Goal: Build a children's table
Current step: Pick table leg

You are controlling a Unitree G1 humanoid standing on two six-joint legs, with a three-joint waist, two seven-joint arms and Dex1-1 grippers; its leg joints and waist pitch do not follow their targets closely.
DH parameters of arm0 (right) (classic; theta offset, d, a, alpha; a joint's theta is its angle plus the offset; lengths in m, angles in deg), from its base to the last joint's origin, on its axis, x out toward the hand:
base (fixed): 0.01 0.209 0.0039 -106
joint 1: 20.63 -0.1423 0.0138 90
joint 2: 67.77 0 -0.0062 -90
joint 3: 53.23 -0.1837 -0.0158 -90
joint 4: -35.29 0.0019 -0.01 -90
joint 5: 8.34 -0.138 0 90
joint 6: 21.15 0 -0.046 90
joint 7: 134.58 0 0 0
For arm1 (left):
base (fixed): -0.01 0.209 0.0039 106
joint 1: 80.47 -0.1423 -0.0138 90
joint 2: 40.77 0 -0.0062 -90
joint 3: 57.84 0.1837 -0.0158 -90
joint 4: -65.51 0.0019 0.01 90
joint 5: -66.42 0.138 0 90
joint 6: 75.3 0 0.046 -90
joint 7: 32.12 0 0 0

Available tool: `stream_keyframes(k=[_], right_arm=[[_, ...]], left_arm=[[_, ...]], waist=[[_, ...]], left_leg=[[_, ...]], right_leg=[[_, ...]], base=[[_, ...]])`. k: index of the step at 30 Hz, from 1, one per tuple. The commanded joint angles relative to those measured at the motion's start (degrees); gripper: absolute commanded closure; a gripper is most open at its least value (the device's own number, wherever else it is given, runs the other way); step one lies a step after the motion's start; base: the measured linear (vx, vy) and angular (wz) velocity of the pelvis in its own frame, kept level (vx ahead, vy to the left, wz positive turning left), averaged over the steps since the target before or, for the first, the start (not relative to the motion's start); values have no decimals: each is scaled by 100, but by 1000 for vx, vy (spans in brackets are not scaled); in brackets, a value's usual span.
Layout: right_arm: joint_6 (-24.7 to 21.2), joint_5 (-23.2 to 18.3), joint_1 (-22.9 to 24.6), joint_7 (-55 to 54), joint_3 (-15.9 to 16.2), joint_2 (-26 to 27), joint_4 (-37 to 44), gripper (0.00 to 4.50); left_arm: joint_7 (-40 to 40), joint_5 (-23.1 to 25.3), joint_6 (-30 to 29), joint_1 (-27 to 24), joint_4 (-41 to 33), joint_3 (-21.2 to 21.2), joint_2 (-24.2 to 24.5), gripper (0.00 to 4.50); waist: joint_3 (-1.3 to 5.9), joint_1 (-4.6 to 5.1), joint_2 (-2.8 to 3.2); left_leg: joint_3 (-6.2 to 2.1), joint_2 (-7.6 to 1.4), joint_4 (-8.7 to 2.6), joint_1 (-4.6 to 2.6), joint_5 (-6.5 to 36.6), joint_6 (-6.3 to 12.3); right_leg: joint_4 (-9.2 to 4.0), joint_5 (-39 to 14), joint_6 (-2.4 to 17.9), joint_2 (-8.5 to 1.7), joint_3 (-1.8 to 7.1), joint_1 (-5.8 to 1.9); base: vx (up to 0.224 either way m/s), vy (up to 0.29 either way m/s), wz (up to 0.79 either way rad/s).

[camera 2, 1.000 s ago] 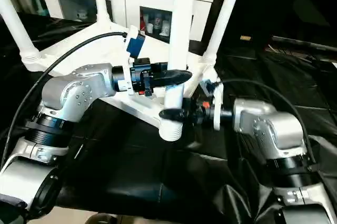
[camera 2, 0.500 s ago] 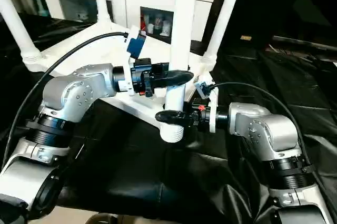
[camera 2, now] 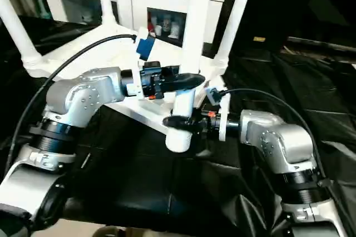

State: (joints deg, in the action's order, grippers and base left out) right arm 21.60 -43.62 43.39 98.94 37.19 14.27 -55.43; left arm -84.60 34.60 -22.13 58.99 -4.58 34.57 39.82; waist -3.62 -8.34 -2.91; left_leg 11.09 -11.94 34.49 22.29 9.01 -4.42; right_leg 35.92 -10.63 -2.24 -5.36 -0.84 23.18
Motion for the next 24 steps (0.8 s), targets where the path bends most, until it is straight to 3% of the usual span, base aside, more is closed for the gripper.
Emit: stream_keyframes(k=[1, 4, 5, 6, 8, 10, 11, 12, 13, 14, 15, 16, 17, 19, 22, 24], right_arm=[[234, -133, 61, -217, -333, 87, 85, 261], [522, -86, 60, -695, -631, 330, -42, 262], [650, -35, 66, -850, -707, 401, -84, 262], [718, -12, 79, -1005, -812, 473, -122, 262], [1152, 252, 131, -1433, -999, 595, -186, 262], [1469, 589, 219, -1752, -1049, 563, -196, 262], [1660, 800, 278, -1886, -1025, 512, -205, 262], [2009, 1189, 387, -2229, -1029, 441, -264, 263], [2044, 1227, 398, -2264, -1030, 434, -273, 263], [2161, 1350, 439, -2392, -1043, 419, -300, 263], [2370, 1405, 605, -2394, -1113, 414, -291, 263], [2384, 1409, 631, -2394, -1122, 412, -284, 263], [2412, 1399, 699, -2392, -1142, 416, -258, 263], [2428, 1410, 875, -2424, -1143, 432, -180, 263], [2450, 1417, 1058, -2438, -1129, 451, -62, 263], [2441, 1423, 1154, -2450, -1111, 435, 8, 263]], left_arm=[[207, -163, 563, 77, 259, -445, -204, 153], [494, -802, 890, 151, 679, -1265, -545, 150], [585, -895, 1009, 161, 784, -1447, -609, 150], [593, -1002, 1071, 142, 837, -1591, -661, 150], [470, -1202, 970, 101, 945, -1775, -651, 150], [219, -978, 1094, 64, 1103, -1608, -503, 150], [132, -517, 1307, 46, 1234, -1262, -316, 150], [-271, 599, 1916, -7, 1511, -296, 153, 150], [-323, 709, 1978, -14, 1537, -191, 203, 150], [-521, 1089, 2210, -38, 1634, 166, 367, 150], [-996, 1981, 3020, -42, 2044, 999, 775, 150], [-1072, 2103, 3120, -37, 2110, 1120, 834, 150], [-1238, 2369, 3361, -16, 2290, 1349, 946, 132], [-1772, 2779, 3620, 119, 2753, 1770, 1164, 114], [-1989, 3175, 3962, 309, 3241, 2082, 1289, 85], [-1744, 3636, 4403, 508, 3709, 2369, 1342, 71]], waist=[[462, -11, 30], [464, 2, 76], [460, 21, 57], [461, 32, 75], [457, 42, 71], [451, 37, 59], [455, 35, 76], [458, 41, 98], [458, 43, 106], [463, 45, 94], [470, 69, 87], [489, 40, 99], [484, 70, 84], [507, 62, 111], [511, 72, 97], [501, 83, 122]], left_leg=[[-40, -40, -407, -133, 1250, -156], [-37, -21, -398, -134, 1312, -191], [-41, -18, -404, -129, 1347, -191], [-42, -21, -410, -141, 1411, -194], [-35, -19, -418, -147, 1448, -217], [-39, -21, -432, -147, 1386, -246], [-45, -26, -445, -165, 1358, -241], [-53, -32, -459, -168, 1335, -250], [-58, -30, -471, -163, 1300, -264], [-66, -28, -476, -159, 1251, -260], [-54, -34, -476, -158, 1190, -297], [-55, -44, -467, -179, 1154, -214], [-57, -29, -471, -147, 1069, -195], [-38, -20, -434, -158, 792, -120], [-30, -18, -411, -133, 686, 3], [-21, -30, -412, -164, 921, 45]], right_leg=[[-388, -496, 1431, -176, 63, -283], [-379, -455, 1486, -171, 58, -271], [-389, -494, 1471, -161, 55, -276], [-403, -604, 1419, -160, 54, -273], [-425, -786, 1353, -165, 56, -250], [-445, -873, 1248, -159, 55, -235], [-468, -897, 1123, -146, 58, -227], [-467, -878, 969, -139, 64, -227], [-475, -918, 805, -141, 68, -231], [-482, -922, 732, -143, 68, -236], [-436, -729, 791, -143, 68, -254], [-451, -684, 730, -153, 71, -238], [-428, -544, 763, -144, 74, -261], [-371, 79, 1004, -141, 68, -263], [-308, 514, 1303, -152, 65, -300], [-353, 300, 1327, -158, 68, -279]], base=[[0, 0, 0], [0, 0, 0], [0, 0, 0], [0, 0, 0], [0, 0, 0], [0, 0, 0], [0, 0, 0], [0, 0, 0], [0, 0, 0], [0, 0, 0], [0, 0, 0], [0, 0, 0], [0, 0, 0], [0, 0, 0], [0, 0, 0], [0, 0, 0]])
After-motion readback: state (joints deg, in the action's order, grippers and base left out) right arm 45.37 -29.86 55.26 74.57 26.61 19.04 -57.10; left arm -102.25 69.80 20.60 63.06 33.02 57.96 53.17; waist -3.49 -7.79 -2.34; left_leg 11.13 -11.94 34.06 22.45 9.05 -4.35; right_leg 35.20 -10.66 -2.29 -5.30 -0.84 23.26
